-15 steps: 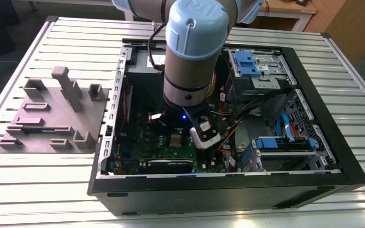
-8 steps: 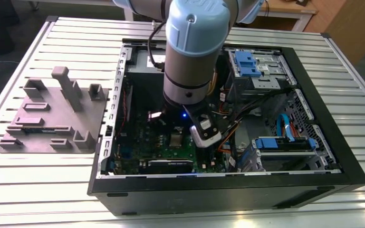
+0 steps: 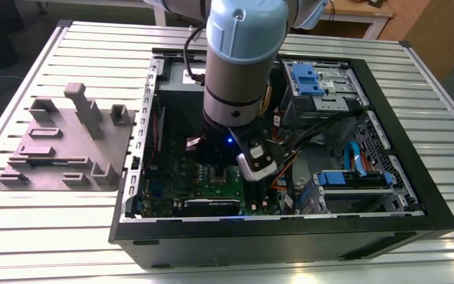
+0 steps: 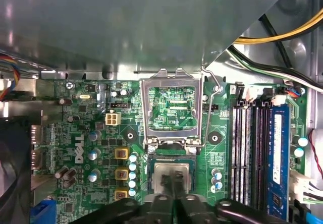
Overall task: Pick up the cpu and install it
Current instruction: 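Place the cpu into insertion slot, then close the cpu cover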
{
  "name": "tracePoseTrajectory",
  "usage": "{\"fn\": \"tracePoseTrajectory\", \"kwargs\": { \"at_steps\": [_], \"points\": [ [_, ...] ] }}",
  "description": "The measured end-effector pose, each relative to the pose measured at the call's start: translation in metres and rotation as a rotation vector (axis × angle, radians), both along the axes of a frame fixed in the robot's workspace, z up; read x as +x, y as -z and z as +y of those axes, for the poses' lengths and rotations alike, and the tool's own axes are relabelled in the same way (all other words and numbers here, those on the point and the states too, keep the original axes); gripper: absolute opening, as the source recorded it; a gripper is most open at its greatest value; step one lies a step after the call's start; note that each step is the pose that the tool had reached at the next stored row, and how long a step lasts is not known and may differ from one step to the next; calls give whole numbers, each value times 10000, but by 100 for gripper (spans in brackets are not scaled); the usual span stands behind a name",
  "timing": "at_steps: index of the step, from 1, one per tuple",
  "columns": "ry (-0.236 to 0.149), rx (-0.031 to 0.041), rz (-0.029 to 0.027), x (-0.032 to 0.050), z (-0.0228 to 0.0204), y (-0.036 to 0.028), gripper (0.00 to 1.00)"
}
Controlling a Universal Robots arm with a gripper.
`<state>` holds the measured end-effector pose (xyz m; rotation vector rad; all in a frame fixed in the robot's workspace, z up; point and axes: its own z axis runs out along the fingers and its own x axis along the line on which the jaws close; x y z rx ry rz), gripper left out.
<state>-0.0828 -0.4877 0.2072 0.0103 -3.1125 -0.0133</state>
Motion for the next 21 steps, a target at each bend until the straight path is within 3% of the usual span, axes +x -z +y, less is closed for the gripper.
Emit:
{"fn": "tracePoseTrajectory", "kwargs": {
  "at_steps": [2,21],
  "points": [
    [0,1,0,0,0,-12,10],
    [0,-1,1,0,0,-54,10]
  ]
}}
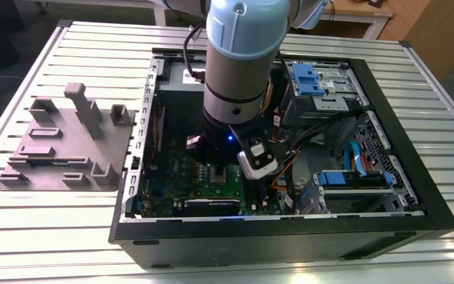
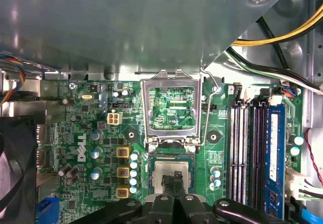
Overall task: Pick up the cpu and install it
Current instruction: 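Close the cpu cover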
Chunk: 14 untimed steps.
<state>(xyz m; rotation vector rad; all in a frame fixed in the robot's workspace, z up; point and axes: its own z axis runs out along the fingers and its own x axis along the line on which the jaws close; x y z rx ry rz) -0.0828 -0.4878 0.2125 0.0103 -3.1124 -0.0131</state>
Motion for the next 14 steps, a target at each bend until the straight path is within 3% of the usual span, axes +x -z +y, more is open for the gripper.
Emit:
{"fn": "tracePoseTrajectory", "kwargs": {
  "at_steps": [4,14],
  "points": [
    [0,1,-2,0,0,-74,10],
    [0,1,-4,0,5,-328,10]
  ]
}}
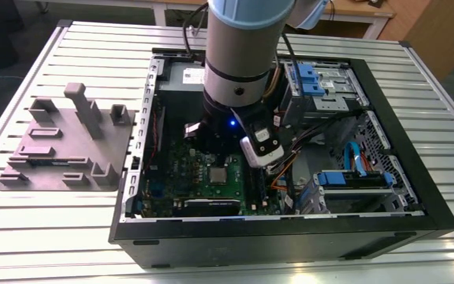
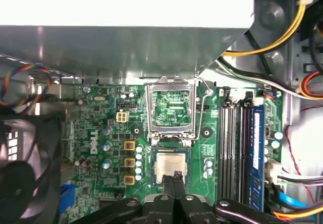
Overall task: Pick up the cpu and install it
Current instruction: 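Close the cpu cover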
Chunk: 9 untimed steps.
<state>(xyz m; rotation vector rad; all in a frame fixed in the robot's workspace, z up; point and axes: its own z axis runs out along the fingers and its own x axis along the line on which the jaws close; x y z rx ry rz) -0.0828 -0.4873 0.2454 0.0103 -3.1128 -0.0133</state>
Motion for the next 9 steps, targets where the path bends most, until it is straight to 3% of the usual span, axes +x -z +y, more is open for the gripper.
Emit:
{"fn": "tracePoseTrajectory", "kwargs": {
  "at_steps": [4,9],
  "points": [
    [-1,-1,-35,0,3,-83,10],
    [-1,1,-41,-1,3,-88,10]
  ]
}}
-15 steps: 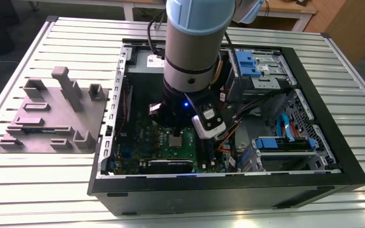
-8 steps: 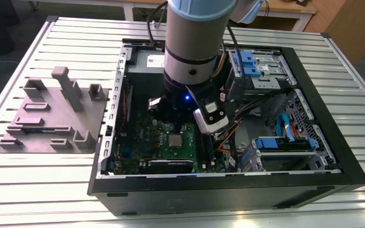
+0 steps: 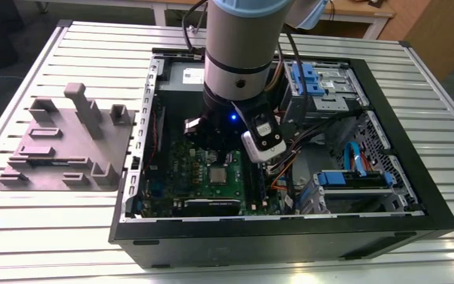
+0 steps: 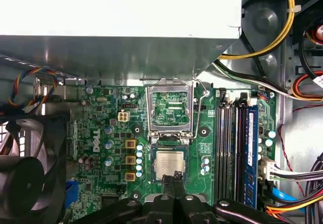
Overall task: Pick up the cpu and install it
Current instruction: 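Close the cpu cover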
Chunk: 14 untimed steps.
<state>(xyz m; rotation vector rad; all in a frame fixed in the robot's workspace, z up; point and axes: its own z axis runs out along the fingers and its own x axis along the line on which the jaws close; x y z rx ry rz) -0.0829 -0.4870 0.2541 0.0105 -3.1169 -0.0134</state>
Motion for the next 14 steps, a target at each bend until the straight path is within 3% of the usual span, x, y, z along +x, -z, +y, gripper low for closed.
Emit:
{"fn": "tracePoseTrajectory", "kwargs": {
  "at_steps": [5,14],
  "points": [
    [-85,-1,1,-1,0,-1,10],
    [-1255,-1,1,-1,0,-1,10]
  ]
}}
